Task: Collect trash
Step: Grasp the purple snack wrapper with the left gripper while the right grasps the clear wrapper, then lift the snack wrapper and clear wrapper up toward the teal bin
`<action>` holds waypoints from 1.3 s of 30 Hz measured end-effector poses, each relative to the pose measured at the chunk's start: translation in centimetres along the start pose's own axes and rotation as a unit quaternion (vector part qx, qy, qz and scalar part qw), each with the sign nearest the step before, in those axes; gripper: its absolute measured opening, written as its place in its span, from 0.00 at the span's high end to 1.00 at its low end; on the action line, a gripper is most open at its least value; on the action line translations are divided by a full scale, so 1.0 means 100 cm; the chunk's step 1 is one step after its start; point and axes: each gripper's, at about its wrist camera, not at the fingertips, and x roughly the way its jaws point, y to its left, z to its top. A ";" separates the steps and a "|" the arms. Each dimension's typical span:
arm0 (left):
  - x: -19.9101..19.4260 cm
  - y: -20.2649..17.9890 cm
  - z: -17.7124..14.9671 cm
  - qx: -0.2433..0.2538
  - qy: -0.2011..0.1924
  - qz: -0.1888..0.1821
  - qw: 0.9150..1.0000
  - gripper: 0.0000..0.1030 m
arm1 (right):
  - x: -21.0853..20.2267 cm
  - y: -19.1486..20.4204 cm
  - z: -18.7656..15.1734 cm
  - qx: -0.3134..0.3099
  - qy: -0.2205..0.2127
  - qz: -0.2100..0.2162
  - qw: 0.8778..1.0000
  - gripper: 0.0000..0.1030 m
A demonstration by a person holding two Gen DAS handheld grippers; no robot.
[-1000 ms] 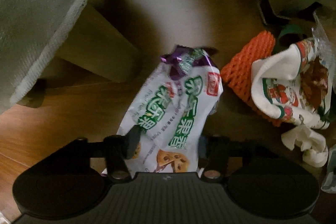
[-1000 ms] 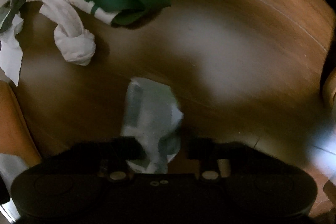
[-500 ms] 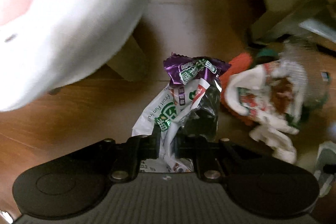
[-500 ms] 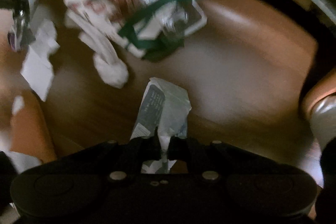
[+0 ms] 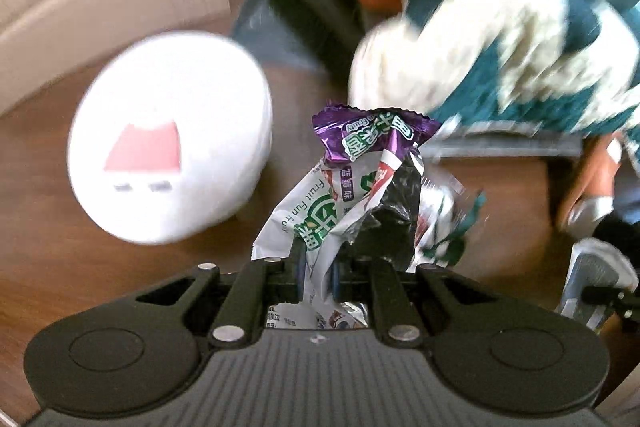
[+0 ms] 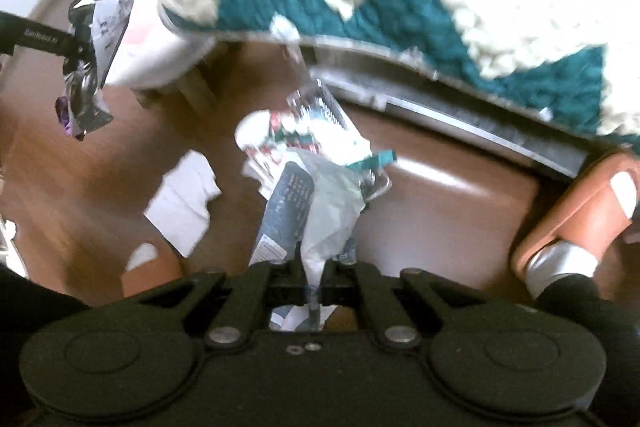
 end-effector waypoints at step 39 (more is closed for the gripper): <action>-0.370 -0.168 0.131 0.003 -0.328 -0.056 0.943 0.88 | -0.389 -0.007 0.148 -0.040 -0.423 -0.065 0.903 0.98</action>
